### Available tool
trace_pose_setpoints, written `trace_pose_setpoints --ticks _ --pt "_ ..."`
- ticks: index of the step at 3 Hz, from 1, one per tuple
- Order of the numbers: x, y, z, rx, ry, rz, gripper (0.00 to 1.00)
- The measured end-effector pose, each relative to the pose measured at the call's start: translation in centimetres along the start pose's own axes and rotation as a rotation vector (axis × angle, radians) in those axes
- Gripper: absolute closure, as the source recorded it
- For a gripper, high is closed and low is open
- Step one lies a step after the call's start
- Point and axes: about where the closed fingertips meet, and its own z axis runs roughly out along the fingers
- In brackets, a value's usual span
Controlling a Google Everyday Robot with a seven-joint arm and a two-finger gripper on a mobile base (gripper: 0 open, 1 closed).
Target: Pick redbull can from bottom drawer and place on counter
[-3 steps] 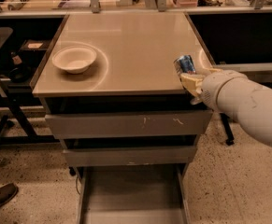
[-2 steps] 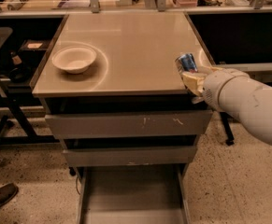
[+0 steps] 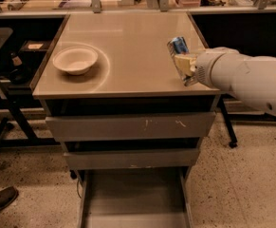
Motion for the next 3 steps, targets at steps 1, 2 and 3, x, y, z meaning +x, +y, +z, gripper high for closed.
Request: trace_pose_setpoints --ticks 1,2,3 --pt "-1.4 0.6 3.1 -0.045 0.014 -0.012 1.0" --pt "-1.9 1.7 5.9 -0.096 0.055 -0.043 1.0" --pt "-1.9 3.0 8.0 -0.145 0.105 -0.085 1.0"
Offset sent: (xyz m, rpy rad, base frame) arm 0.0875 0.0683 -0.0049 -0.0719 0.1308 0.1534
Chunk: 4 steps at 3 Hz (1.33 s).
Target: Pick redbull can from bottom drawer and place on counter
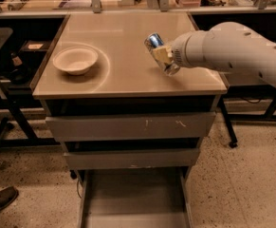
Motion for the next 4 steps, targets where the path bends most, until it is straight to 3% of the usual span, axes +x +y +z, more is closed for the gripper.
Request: trace_pose_setpoints --ticks 2,4 --pt "0.9 2.1 3.1 -0.075 0.108 -0.092 1.0" --pt "1.9 3.8 5.2 -0.108 0.181 -0.17 1.0"
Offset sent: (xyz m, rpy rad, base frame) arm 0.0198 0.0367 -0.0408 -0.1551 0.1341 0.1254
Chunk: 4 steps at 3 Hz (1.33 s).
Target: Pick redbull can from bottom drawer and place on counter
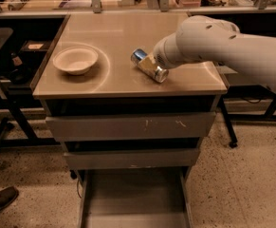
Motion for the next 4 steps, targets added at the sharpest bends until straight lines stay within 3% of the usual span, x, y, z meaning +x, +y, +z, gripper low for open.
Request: trace_pose_setpoints --ticks 1,2,4 --pt "0.56 1.26 0.98 -0.019 0.042 -0.05 1.0" --pt "0.61 1.46 1.11 -0.022 0.048 -0.059 0.87" --pt "0.6 1.46 1.11 -0.022 0.048 -0.059 0.4"
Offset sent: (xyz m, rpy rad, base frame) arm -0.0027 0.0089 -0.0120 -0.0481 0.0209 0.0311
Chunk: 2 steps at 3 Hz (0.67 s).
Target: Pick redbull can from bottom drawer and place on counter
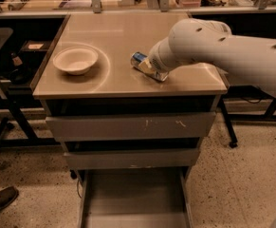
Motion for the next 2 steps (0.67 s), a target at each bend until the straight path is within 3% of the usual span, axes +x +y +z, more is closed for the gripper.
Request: trace_pose_setpoints --ticks 2 --pt "0.0 0.0 0.0 0.0 0.0 0.0 0.0"
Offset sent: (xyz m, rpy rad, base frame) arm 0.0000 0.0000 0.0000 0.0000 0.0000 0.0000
